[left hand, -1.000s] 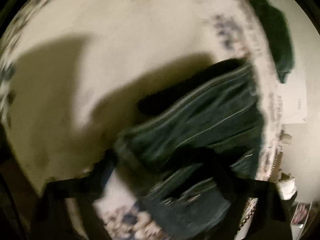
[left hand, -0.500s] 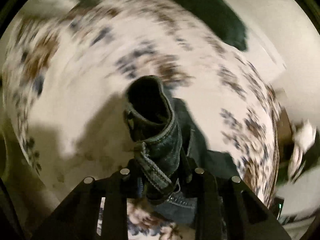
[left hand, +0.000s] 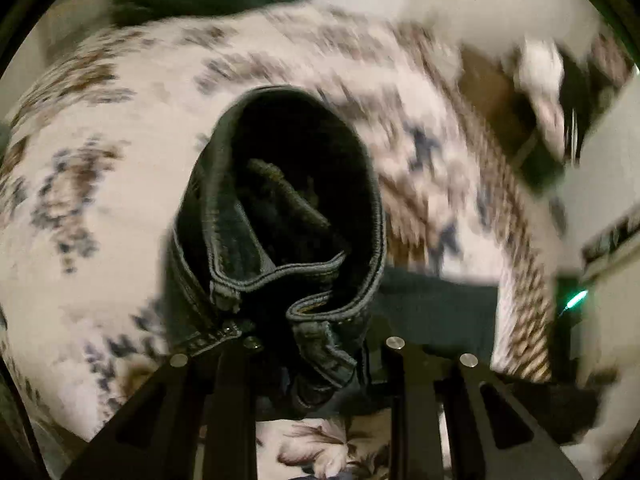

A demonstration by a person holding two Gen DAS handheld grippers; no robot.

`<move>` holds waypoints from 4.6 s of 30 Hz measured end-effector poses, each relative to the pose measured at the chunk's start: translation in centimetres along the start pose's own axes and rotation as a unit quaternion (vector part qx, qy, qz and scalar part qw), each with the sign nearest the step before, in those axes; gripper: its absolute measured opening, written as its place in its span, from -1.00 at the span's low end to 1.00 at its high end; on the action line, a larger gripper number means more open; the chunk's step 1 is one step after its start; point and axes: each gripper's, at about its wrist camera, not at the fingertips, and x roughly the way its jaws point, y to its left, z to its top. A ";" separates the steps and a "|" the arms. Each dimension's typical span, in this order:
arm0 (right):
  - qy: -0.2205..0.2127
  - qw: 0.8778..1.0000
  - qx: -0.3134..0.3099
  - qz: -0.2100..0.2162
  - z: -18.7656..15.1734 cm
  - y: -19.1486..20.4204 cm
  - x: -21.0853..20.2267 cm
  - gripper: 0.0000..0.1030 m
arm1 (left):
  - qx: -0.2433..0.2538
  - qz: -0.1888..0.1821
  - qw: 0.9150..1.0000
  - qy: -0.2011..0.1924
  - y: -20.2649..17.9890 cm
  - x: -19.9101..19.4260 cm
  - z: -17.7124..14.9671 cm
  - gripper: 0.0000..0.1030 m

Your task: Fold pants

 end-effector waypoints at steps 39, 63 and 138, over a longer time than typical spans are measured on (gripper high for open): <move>0.062 0.988 -0.090 0.104 5.0 9.1 7.3 -0.23 | -0.110 0.177 0.972 0.108 9.9 1.3 -0.7 0.88; -0.067 0.988 0.138 0.017 2.1 -13.7 -6.5 -0.59 | -0.044 0.136 0.981 0.135 2.4 4.6 0.9 0.88; -0.079 0.965 0.059 0.244 16.8 -0.5 -9.0 -0.13 | -0.003 0.024 0.999 0.032 2.3 3.5 17.9 -0.70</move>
